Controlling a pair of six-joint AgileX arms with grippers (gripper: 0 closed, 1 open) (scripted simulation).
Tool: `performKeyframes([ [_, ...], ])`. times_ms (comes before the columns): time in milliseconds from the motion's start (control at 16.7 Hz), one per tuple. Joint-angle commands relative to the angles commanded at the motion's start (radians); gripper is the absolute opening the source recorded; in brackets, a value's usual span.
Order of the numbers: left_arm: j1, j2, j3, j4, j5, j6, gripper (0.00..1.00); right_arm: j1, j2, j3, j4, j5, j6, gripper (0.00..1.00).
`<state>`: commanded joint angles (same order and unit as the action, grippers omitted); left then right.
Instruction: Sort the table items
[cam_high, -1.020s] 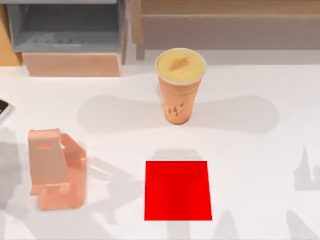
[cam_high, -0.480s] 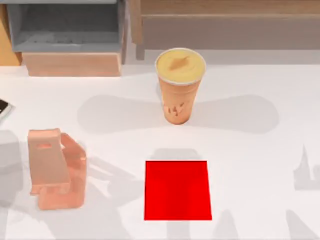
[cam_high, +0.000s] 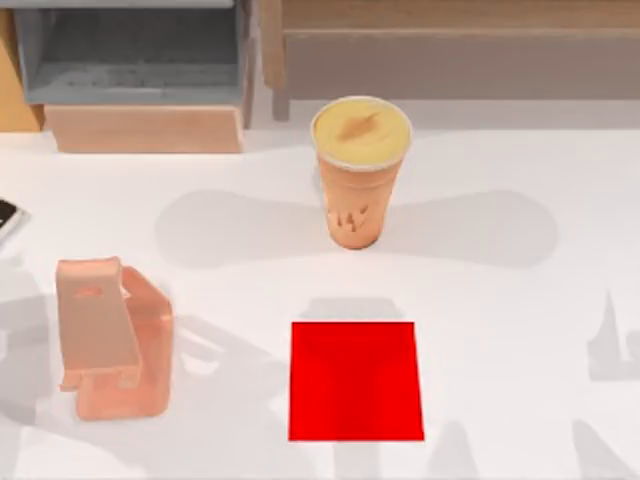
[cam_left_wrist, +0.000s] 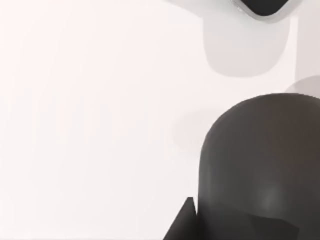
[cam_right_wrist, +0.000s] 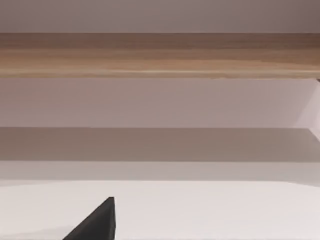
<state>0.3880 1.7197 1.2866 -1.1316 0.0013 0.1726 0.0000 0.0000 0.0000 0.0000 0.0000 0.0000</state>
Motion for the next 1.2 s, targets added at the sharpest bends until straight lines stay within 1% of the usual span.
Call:
performKeyframes([
  [240, -0.017, 0.001, 0.007, 0.008, 0.001, 0.032, 0.00, 0.000, 0.000, 0.000, 0.000, 0.000, 0.000, 1.00],
  [360, -0.060, -0.006, 0.029, 0.021, 0.003, 0.101, 0.00, 0.000, 0.000, 0.000, 0.000, 0.000, 0.000, 1.00],
  [480, -0.125, -0.013, 0.059, 0.038, 0.006, 0.206, 0.00, 0.000, 0.000, 0.000, 0.000, 0.000, 0.000, 1.00],
  [600, -0.208, -0.018, 0.096, 0.058, 0.010, 0.341, 0.00, 0.000, 0.000, 0.000, 0.000, 0.000, 0.000, 1.00],
  [780, -0.358, -0.017, 0.152, 0.087, 0.016, 0.588, 0.00, 0.000, 0.000, 0.000, 0.000, 0.000, 0.000, 1.00],
  [1200, -0.763, 0.054, 0.232, 0.115, 0.024, 1.259, 0.00, 0.000, 0.000, 0.000, 0.000, 0.000, 0.000, 1.00],
])
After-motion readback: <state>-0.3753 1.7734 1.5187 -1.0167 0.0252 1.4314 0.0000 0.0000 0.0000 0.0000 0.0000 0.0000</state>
